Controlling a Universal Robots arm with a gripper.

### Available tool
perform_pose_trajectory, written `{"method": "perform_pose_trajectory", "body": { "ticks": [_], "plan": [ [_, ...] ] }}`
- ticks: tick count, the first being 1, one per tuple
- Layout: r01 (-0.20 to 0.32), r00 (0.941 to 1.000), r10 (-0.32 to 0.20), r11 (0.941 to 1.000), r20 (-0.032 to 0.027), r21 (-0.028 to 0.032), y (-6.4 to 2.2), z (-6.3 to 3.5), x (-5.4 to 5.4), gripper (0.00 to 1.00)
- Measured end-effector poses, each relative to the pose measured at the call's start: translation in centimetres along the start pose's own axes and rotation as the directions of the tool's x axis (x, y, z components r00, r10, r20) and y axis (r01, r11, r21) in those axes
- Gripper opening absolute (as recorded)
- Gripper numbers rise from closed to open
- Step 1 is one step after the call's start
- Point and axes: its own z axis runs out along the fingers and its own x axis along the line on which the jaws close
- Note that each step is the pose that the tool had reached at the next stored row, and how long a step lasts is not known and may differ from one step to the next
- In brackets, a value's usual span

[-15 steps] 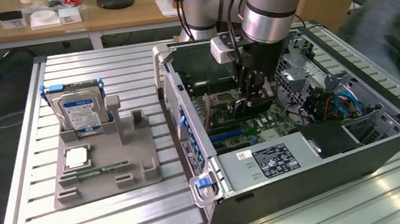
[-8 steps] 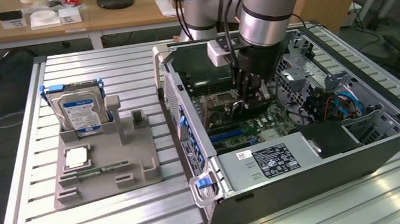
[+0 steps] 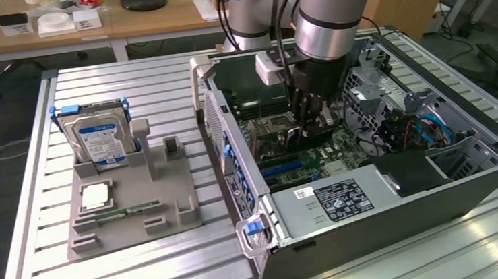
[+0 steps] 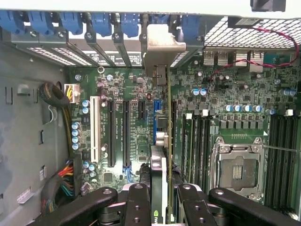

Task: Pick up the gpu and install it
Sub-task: 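Insert the gpu into the slot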

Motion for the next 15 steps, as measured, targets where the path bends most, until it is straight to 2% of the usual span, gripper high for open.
{"method": "perform_pose_trajectory", "body": {
  "ticks": [15],
  "plan": [
    [0.0,1.0,0.0,1.0,0.0,0.0,0.4,0.24,0.25,0.27]
  ]
}}
